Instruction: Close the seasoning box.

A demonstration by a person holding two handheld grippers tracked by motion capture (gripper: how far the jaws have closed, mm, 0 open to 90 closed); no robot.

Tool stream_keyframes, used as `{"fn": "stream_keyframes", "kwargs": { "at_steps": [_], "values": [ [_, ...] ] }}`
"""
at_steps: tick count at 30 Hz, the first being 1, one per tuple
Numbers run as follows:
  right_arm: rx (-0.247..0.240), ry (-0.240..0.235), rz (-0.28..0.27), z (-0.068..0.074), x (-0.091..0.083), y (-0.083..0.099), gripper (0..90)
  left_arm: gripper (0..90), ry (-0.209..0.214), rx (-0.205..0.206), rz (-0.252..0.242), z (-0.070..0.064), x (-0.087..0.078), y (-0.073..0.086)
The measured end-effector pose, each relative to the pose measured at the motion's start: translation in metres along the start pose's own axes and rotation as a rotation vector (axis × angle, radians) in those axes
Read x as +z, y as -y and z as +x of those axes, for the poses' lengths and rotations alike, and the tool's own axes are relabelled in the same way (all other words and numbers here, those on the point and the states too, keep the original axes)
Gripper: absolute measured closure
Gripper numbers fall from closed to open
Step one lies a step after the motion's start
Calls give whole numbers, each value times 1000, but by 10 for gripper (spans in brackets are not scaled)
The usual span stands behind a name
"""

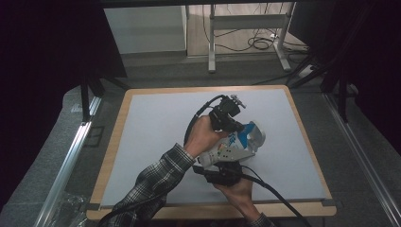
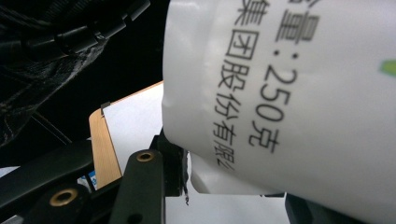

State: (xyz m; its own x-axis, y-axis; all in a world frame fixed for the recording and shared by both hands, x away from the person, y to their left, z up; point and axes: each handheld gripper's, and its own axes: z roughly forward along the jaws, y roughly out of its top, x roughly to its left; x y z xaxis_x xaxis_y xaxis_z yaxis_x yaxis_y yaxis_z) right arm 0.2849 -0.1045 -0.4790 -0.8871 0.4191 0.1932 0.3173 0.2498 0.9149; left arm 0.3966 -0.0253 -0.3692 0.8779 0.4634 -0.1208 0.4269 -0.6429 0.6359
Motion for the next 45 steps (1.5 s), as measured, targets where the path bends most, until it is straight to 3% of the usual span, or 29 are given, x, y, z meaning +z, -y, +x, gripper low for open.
{"fn": "stream_keyframes", "kwargs": {
  "at_steps": [45],
  "values": [
    [2,-2,-9,0,0,-1,611,886,2,8,17,-2,2,-3]
  ]
}}
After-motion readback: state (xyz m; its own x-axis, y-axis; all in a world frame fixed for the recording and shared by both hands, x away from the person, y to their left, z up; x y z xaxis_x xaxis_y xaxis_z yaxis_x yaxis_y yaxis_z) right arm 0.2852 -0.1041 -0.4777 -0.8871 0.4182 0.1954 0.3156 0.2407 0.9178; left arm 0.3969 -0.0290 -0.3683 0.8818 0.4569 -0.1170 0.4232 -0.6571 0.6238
